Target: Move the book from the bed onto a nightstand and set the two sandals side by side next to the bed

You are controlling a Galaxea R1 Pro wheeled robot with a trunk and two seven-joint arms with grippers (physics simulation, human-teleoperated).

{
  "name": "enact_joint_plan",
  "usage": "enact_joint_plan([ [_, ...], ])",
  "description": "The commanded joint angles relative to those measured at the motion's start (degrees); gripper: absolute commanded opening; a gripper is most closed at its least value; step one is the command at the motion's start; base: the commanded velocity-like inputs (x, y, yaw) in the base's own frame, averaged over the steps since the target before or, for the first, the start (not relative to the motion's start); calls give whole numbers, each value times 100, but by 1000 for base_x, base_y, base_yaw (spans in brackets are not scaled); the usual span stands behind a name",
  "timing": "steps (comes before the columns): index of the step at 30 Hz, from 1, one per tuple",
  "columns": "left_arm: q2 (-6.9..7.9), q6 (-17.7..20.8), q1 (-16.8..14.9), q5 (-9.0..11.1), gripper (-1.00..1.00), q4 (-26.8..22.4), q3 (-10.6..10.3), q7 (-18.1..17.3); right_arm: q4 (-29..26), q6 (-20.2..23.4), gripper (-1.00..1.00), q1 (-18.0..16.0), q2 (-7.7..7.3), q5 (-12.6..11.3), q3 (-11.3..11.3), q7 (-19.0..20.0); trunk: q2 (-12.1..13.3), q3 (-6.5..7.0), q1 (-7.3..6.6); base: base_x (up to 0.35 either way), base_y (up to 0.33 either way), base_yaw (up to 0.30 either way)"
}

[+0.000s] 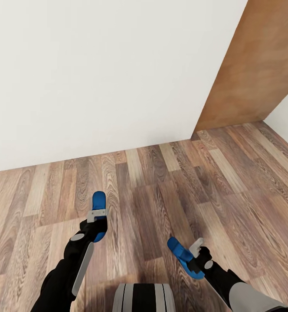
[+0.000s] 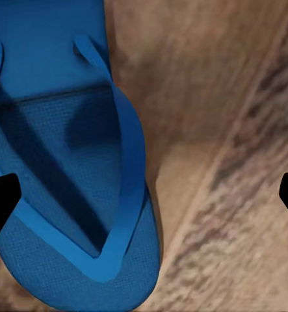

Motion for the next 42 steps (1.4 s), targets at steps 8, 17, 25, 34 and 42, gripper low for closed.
enact_joint_plan([
  [8, 1, 27, -2, 23, -100, -5, -7, 37, -18, -391, 100, 0, -16, 68, -5, 18, -1, -3, 0, 9, 0, 0],
  [17, 1, 27, -2, 23, -100, -5, -8, 40, -17, -388, 100, 0, -23, 68, -14, 18, -5, -70, 7, 0, 0, 0],
  [25, 1, 27, -2, 23, -100, -5, -8, 39, -25, -389, 100, 0, -27, 65, -27, 11, -8, -114, 12, 0, 0, 0],
  [34, 1, 27, -2, 23, -100, -5, -7, 37, -26, -387, 100, 0, -27, 67, -33, 9, -8, -114, 12, 0, 0, 0],
  [42, 1, 27, -2, 23, -100, -5, -7, 37, -17, -392, 100, 0, -36, 51, -44, -43, -17, -269, 31, 0, 0, 0],
])
